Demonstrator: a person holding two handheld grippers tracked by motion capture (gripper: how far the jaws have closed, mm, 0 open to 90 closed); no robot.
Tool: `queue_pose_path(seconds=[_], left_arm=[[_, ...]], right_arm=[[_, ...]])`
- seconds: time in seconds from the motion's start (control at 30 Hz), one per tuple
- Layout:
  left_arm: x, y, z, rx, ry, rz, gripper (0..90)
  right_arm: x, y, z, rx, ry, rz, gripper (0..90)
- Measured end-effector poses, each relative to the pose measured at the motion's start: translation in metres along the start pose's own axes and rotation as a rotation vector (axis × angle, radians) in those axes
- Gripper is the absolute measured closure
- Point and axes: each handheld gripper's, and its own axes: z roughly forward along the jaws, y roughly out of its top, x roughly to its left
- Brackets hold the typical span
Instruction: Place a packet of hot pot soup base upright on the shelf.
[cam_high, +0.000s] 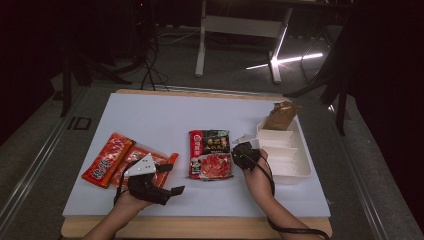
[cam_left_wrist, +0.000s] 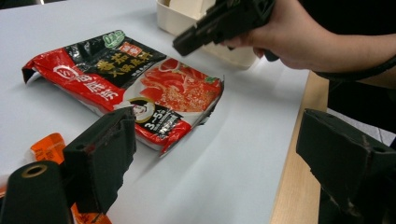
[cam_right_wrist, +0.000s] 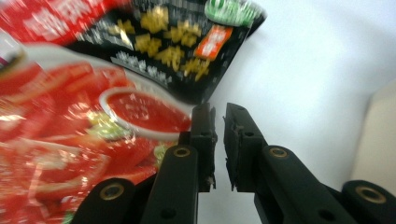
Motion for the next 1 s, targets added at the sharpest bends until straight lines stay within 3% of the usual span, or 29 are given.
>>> queue_pose_path(seconds=[0.4,0.47,0.6,0.93,1.0], left_arm=[[0.005,0.004,-0.001,0.004,0.006,-0.031,14.2],[0.007,0.007,-0.002,0.002,0.016,-0.033,14.2],[0.011,0.012,-0.002,0.001,0.024,-0.042,14.4],[0.022,0.022,0.0,0.03,0.057,-0.051,14.5],[0.024,0.026,0.0,0.034,0.068,-0.05,14.5]], right_arm=[[-0.013,-0.005,-0.06,-0.152,0.096,0.056,77.0],[-0.017,-0.01,-0.079,-0.206,0.122,0.058,68.5],[-0.02,-0.016,-0.098,-0.271,0.128,0.062,54.2],[-0.026,-0.026,-0.124,-0.376,0.151,0.108,27.3],[-0.028,-0.028,-0.128,-0.376,0.178,0.1,17.9]])
